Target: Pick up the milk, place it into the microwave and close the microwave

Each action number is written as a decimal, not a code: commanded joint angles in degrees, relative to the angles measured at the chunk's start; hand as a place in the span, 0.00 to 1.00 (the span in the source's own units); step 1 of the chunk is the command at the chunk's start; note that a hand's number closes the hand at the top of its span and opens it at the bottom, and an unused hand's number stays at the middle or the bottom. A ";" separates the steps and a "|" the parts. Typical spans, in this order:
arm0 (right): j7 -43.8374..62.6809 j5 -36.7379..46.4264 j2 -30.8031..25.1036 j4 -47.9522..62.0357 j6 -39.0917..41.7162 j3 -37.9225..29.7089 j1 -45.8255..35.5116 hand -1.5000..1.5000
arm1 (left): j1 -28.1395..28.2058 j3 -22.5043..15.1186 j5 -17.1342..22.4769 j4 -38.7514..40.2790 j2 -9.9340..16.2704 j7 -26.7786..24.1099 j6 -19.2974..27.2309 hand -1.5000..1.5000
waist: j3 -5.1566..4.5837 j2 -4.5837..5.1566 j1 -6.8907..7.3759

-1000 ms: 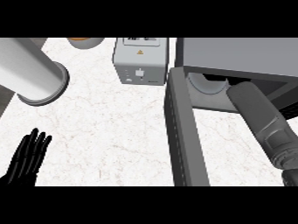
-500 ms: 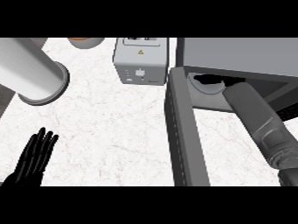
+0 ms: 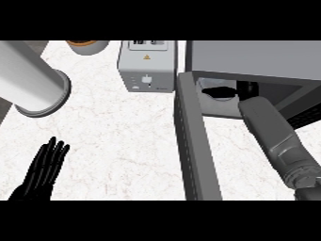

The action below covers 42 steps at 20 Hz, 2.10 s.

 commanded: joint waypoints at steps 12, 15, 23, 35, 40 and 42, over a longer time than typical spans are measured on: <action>-10.92 -6.43 -1.63 -0.41 13.43 -6.10 9.25 0.00 | 0.35 -5.22 -4.84 -1.51 -2.63 0.82 1.67 0.00 | -0.10 -1.26 -2.38; -13.45 -7.36 -0.18 -0.34 20.44 -6.37 11.26 0.00 | -3.77 -3.27 -3.94 1.90 -3.11 1.96 1.85 0.00 | -0.13 -1.45 -3.30; -19.71 -7.88 1.87 -1.80 26.88 -5.42 20.37 0.00 | -5.30 -3.57 -6.06 3.44 -3.58 1.66 2.12 0.00 | -0.24 -2.18 -4.91; -21.48 -13.62 0.13 -11.61 47.79 -5.67 30.67 0.00 | -6.05 -8.39 -8.11 5.06 -2.67 5.10 -1.29 1.00 | -0.38 -2.91 -6.74; -18.78 -16.31 -0.51 -19.23 51.25 -4.86 35.21 0.00 | -5.35 -11.94 -13.86 6.55 -1.87 4.05 -0.96 1.00 | -0.41 -3.06 -6.82; -19.45 -16.96 -1.68 -22.48 52.31 -4.37 38.33 0.00 | -9.71 -12.13 -16.25 9.07 -1.55 7.70 -0.46 1.00 | -0.40 -2.98 -7.55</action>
